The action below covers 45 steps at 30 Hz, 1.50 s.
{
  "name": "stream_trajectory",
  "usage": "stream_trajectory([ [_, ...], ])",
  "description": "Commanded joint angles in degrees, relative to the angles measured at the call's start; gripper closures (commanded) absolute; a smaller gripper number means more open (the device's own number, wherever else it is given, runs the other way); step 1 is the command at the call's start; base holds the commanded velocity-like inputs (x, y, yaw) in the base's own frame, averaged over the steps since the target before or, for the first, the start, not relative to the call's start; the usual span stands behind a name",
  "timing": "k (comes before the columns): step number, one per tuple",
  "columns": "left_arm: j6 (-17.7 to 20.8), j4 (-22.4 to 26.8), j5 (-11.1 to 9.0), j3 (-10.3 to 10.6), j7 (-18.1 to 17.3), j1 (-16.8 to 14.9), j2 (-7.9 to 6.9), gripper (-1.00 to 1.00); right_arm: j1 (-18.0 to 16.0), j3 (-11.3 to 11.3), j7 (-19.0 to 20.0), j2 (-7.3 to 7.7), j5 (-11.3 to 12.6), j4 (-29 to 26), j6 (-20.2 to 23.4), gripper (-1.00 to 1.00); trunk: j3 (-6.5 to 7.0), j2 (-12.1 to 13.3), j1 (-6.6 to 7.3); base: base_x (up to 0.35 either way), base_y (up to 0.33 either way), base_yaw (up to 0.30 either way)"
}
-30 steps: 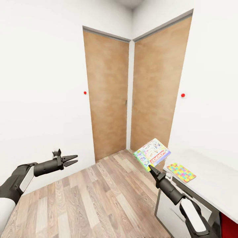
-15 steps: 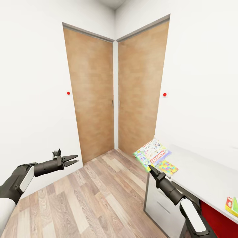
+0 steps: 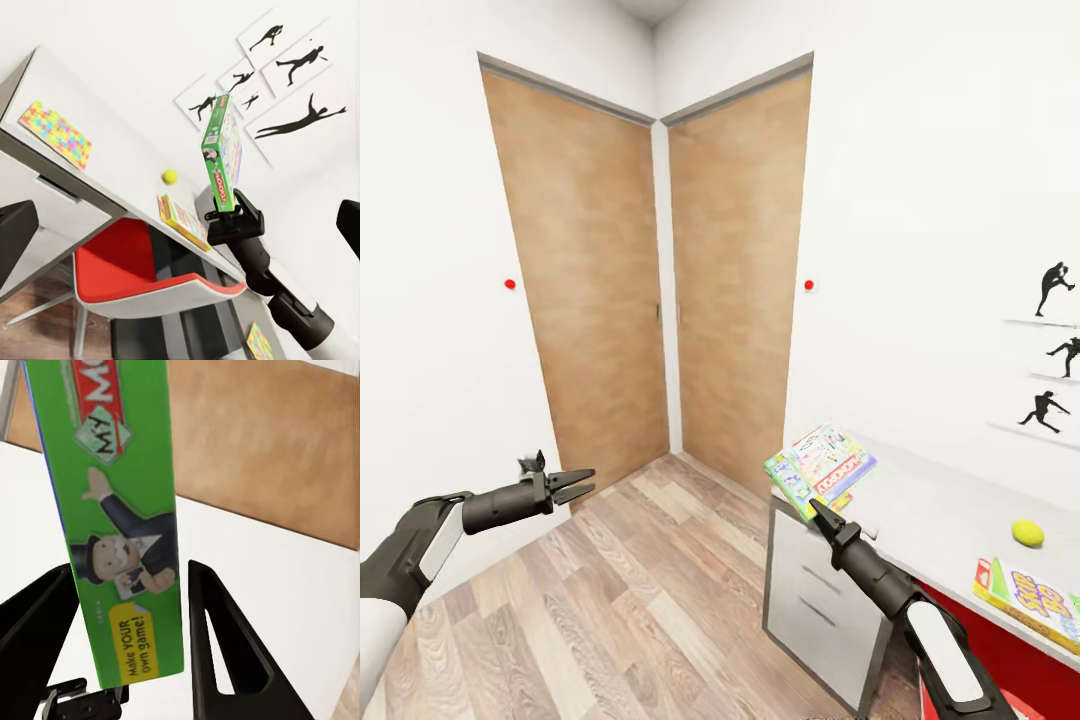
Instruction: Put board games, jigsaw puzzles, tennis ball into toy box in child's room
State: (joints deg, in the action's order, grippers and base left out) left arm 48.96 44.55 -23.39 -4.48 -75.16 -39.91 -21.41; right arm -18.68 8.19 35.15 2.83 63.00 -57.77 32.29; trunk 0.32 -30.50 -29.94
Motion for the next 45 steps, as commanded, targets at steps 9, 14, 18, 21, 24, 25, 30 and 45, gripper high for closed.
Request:
stream_trajectory([
  [9,0.5,0.0,-0.2,0.0,-0.1,0.0,-0.04,-1.00,0.0,0.1,0.0,-0.03,0.5,0.1,0.5,1.00,-0.01,0.0,-0.02,0.000,0.000,-0.281],
  [14,0.5,0.0,-0.2,0.0,-0.1,0.0,-0.04,-1.00,0.0,0.3,0.1,-0.02,0.5,0.1,0.4,1.00,-0.01,0.0,-0.02,0.000,0.000,-0.255],
  [18,0.6,0.0,-0.2,0.0,-0.1,0.0,-0.04,-1.00,0.0,0.4,0.1,0.05,0.5,0.0,-0.5,1.00,-0.01,0.0,-0.02,0.001,0.000,-0.068],
  [21,0.6,0.0,-0.2,0.0,-0.1,0.0,-0.04,-1.00,0.0,0.4,0.1,0.07,0.5,0.0,-0.6,1.00,-0.02,0.0,-0.02,0.044,0.000,-0.022],
  [24,0.6,0.0,-0.2,0.0,-0.1,0.0,-0.04,-1.00,0.0,0.4,0.1,0.03,0.5,0.0,-0.6,1.00,-0.10,0.0,-0.02,0.103,0.026,-0.073],
  [25,0.6,0.0,-0.2,0.0,-0.1,0.0,-0.04,-1.00,0.0,0.3,0.1,0.03,0.5,0.0,-0.6,1.00,-0.15,0.0,-0.02,0.132,0.063,-0.127],
  [30,0.6,0.0,-0.2,0.0,-0.1,0.0,-0.04,-1.00,0.0,0.3,0.1,0.07,0.5,0.0,-0.6,1.00,-0.46,0.0,-0.02,0.133,0.071,-0.163],
  [45,0.5,0.0,-0.3,-0.1,-0.1,0.0,-0.04,-1.00,0.0,0.3,0.0,-0.01,0.6,0.0,-0.6,1.00,-1.44,0.0,-0.02,0.016,0.008,-0.199],
])
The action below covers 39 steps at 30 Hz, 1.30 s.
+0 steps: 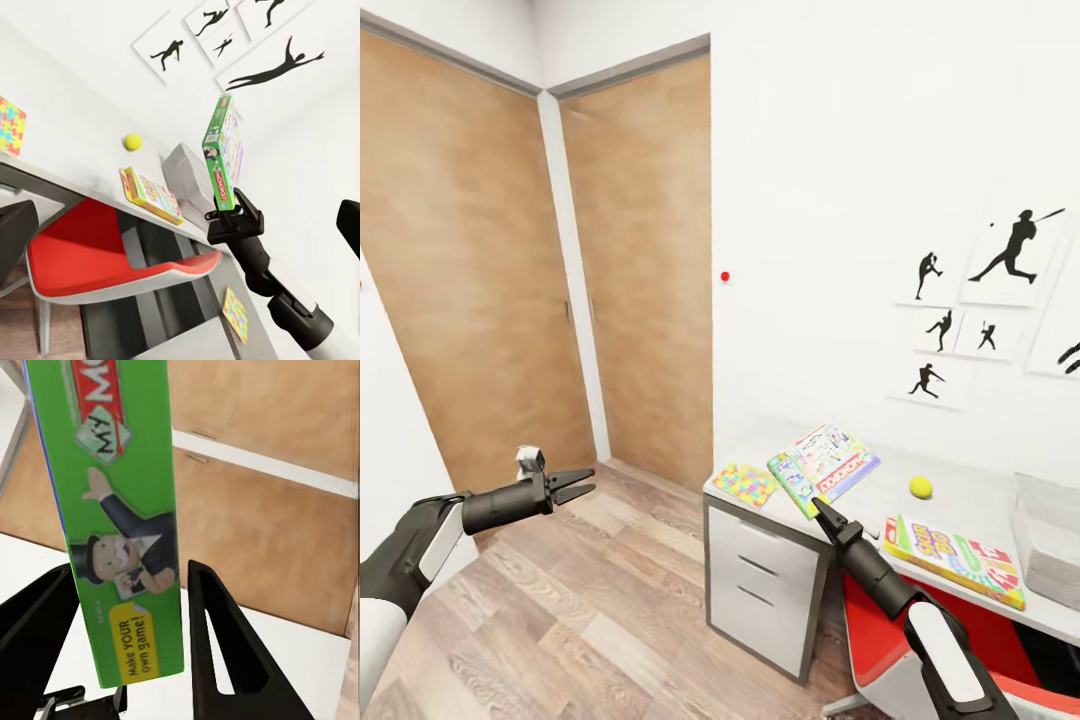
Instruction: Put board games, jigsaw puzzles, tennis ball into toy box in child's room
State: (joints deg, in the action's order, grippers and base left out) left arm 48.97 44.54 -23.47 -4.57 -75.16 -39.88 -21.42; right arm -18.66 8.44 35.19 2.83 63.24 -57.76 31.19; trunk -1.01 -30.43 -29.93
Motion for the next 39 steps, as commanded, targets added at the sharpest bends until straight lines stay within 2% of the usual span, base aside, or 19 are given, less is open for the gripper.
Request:
stream_trajectory([
  [1,0.6,0.0,-0.2,0.0,-0.1,0.0,-0.02,-1.00,-0.1,0.1,0.0,-0.02,0.4,0.0,0.4,1.00,-0.15,-0.1,-0.03,0.000,0.000,-0.242],
  [39,0.6,0.0,-0.1,0.0,-0.1,0.0,-0.02,-1.00,-0.1,-0.2,0.0,-0.02,0.3,0.1,0.4,1.00,-0.51,-0.1,-0.03,0.004,0.013,-0.272],
])
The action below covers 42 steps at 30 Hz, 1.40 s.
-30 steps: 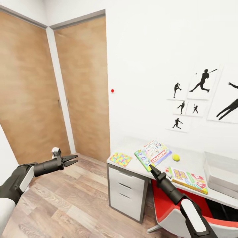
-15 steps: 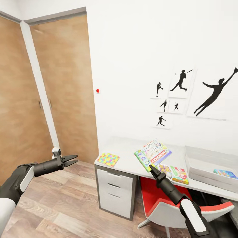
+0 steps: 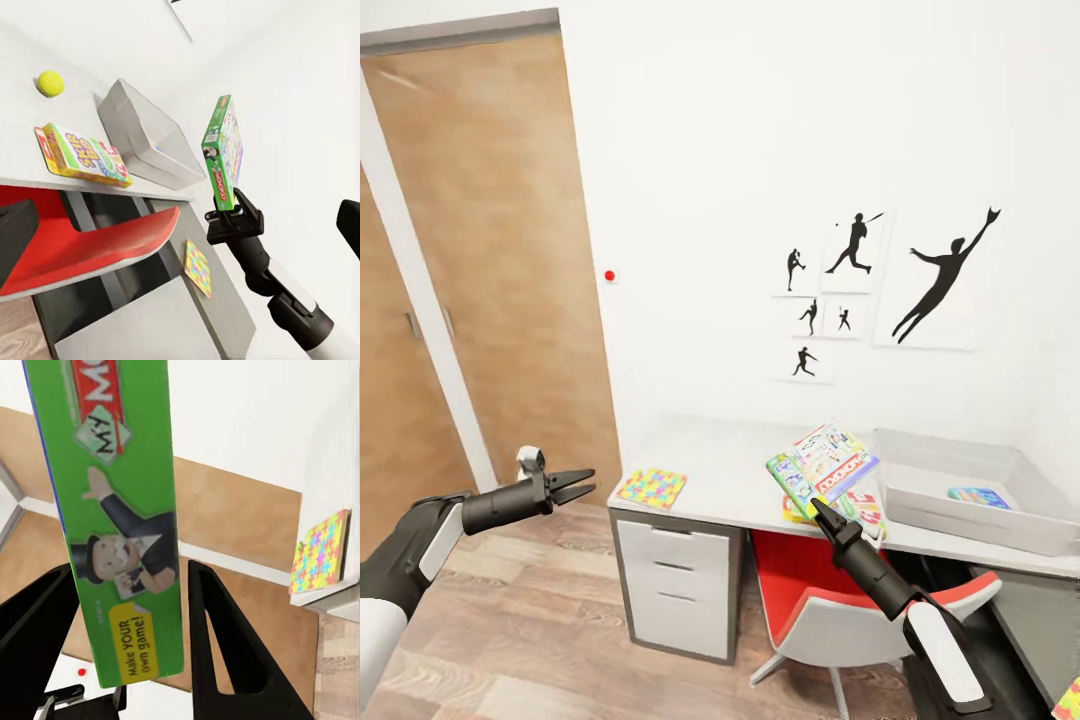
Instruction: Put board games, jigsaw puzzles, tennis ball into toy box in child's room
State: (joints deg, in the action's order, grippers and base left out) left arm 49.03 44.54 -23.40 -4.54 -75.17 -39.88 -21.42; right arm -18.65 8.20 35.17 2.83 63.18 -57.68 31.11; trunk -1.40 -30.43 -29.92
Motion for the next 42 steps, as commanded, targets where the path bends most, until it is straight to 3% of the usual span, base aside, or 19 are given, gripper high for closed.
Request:
stream_trajectory([
  [1,0.5,0.0,-0.2,0.0,-0.1,0.0,-0.03,-1.00,-0.1,0.1,0.0,-0.02,0.4,0.0,0.4,1.00,-0.12,-0.1,-0.04,0.095,0.093,-0.277],
  [19,0.5,0.0,-0.2,0.0,-0.1,0.0,-0.03,-1.00,-0.1,0.1,0.0,-0.06,0.3,0.0,0.4,1.00,-0.13,-0.1,-0.04,0.225,0.055,-0.272],
  [32,0.5,0.0,-0.2,0.0,-0.1,0.0,-0.03,-1.00,-0.1,0.2,0.0,-0.02,0.3,-0.2,0.4,1.00,-0.13,-0.1,-0.04,0.295,0.000,-0.025],
  [42,0.5,0.0,-0.2,0.0,-0.1,0.0,-0.03,-1.00,-0.1,0.2,0.0,-0.03,0.3,-0.1,0.4,1.00,-0.12,-0.1,-0.04,0.134,0.000,-0.119],
])
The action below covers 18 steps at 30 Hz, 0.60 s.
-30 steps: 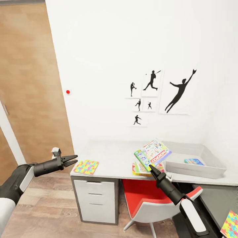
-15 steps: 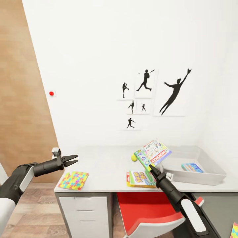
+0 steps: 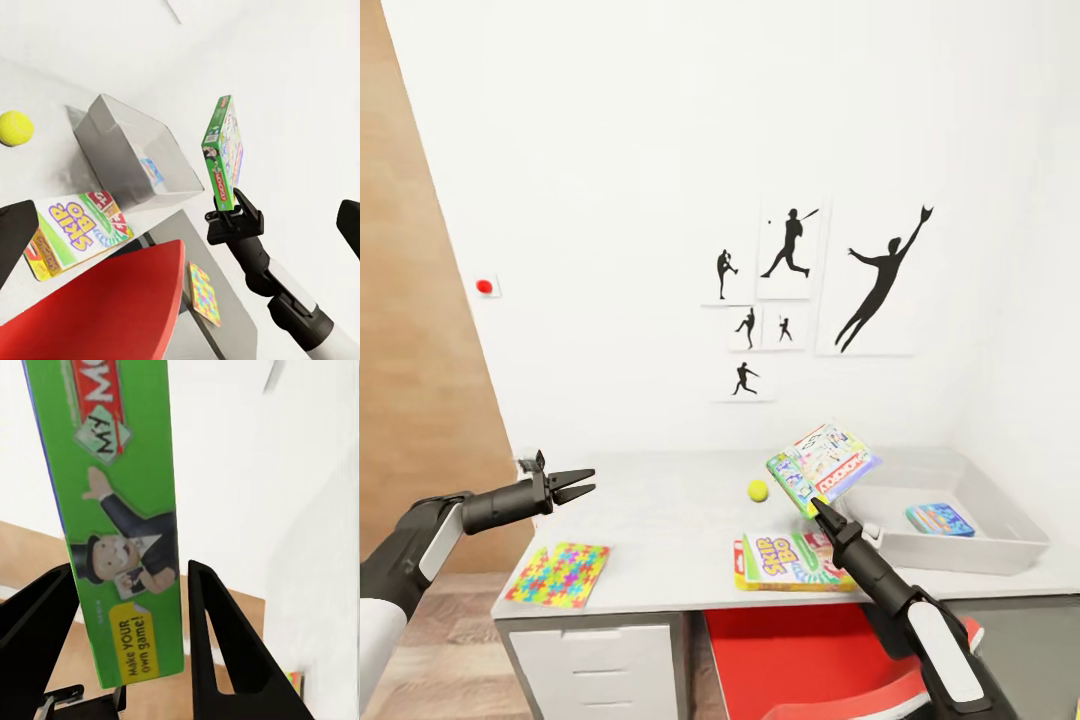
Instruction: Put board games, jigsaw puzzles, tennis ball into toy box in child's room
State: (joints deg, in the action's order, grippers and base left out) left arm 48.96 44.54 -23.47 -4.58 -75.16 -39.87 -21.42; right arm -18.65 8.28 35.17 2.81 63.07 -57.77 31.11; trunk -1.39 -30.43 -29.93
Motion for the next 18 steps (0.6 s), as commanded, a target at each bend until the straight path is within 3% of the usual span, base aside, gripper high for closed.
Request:
stream_trajectory([
  [1,0.5,0.0,-0.2,0.0,-0.1,0.0,-0.03,-1.00,-0.1,0.1,0.0,-0.01,0.4,0.0,0.4,1.00,-0.11,-0.1,-0.03,0.022,0.000,-0.254],
  [13,0.5,0.0,-0.2,0.0,-0.1,0.0,-0.03,-1.00,-0.1,0.1,0.0,-0.02,0.4,0.0,0.4,1.00,0.15,-0.1,-0.03,0.004,0.000,-0.270],
  [18,0.5,0.0,-0.2,0.1,-0.1,0.0,-0.03,-1.00,-0.1,0.1,0.0,0.00,0.5,0.0,0.4,1.00,0.17,-0.1,-0.03,0.000,0.000,-0.102],
])
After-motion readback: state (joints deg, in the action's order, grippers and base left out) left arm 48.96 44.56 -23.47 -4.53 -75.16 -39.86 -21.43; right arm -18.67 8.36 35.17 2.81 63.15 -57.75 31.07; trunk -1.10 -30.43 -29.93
